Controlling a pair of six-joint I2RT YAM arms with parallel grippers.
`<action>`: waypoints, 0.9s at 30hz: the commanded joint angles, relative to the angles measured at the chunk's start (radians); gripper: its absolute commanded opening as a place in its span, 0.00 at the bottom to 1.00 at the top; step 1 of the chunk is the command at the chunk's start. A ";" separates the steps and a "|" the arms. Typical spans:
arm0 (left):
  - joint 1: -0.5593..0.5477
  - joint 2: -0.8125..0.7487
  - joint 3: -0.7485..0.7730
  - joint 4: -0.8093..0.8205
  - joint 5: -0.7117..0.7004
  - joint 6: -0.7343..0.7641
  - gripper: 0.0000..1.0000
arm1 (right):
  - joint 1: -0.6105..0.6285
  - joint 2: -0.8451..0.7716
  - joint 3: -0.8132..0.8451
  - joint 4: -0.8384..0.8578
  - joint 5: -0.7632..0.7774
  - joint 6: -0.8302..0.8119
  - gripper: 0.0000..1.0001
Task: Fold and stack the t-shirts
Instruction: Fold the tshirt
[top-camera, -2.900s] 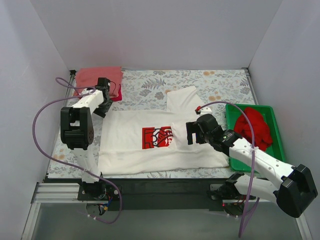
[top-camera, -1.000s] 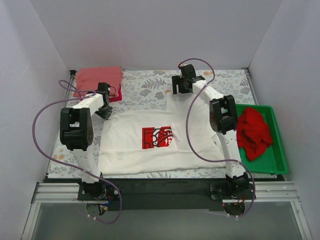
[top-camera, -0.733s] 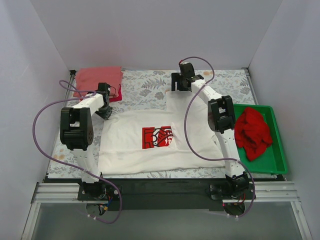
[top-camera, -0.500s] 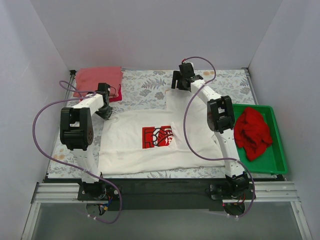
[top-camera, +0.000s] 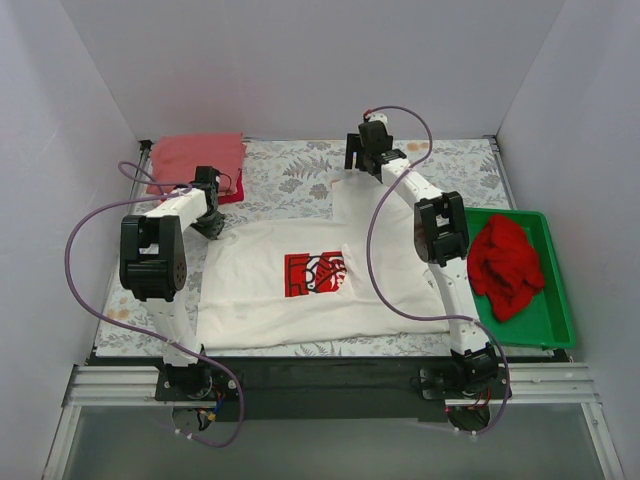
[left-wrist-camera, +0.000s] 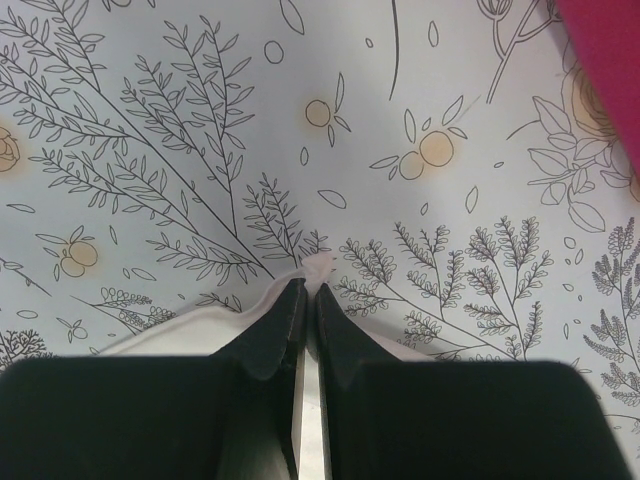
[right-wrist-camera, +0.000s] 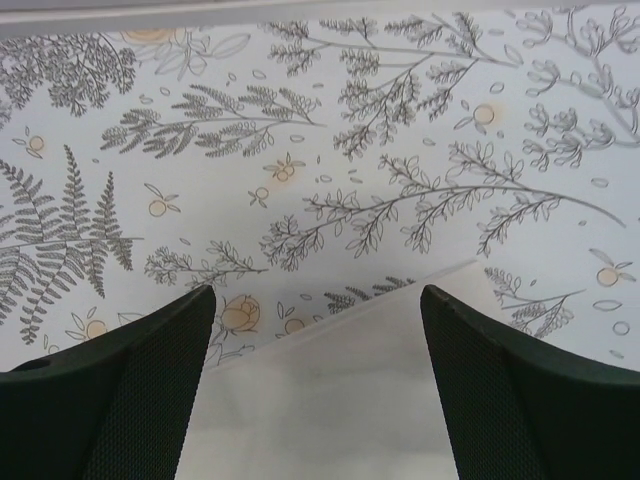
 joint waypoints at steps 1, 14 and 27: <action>0.005 -0.036 -0.016 0.016 0.011 0.011 0.00 | -0.019 -0.042 0.051 0.103 -0.002 -0.075 0.90; 0.005 -0.036 -0.005 0.014 0.006 0.017 0.00 | -0.078 0.074 0.074 0.123 -0.105 -0.076 0.89; 0.005 -0.029 0.020 0.011 -0.026 0.025 0.00 | -0.059 0.068 0.048 0.012 -0.060 -0.176 0.72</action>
